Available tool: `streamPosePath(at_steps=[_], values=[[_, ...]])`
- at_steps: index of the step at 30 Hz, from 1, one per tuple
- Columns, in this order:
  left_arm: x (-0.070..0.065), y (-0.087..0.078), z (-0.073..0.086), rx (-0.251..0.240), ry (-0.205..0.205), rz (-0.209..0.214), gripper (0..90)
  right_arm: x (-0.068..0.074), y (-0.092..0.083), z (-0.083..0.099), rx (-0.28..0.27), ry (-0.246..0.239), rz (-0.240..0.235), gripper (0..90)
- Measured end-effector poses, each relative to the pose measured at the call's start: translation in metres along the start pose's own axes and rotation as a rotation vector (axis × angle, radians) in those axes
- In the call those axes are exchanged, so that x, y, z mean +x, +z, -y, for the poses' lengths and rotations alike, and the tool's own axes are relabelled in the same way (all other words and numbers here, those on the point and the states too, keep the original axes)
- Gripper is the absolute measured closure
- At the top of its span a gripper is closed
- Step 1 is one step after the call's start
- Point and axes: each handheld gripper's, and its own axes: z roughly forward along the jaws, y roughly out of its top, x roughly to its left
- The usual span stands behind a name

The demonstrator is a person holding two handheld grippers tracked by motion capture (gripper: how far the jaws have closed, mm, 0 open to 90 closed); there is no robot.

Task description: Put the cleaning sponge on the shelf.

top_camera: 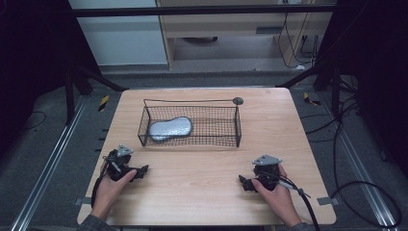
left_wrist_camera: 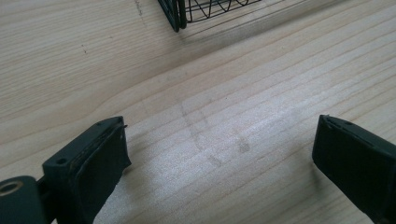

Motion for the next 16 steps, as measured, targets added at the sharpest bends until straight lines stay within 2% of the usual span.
streamPosePath(at_steps=[4, 9, 16], values=[[0.0011, 0.0019, 0.0017, -0.006, -0.003, 0.003, 0.4, 0.0000, 0.0000, -0.0001, 0.001, 0.000, 0.000, 0.5], [0.0022, 0.0044, 0.0070, -0.067, -0.012, 0.005, 0.0, 0.0000, 0.0000, -0.0001, 0.000, 0.000, 0.000, 0.5], [0.0020, 0.0046, 0.0069, -0.069, -0.015, 0.005, 0.0, -0.0001, 0.0002, -0.0004, 0.002, 0.002, 0.000, 0.4]])
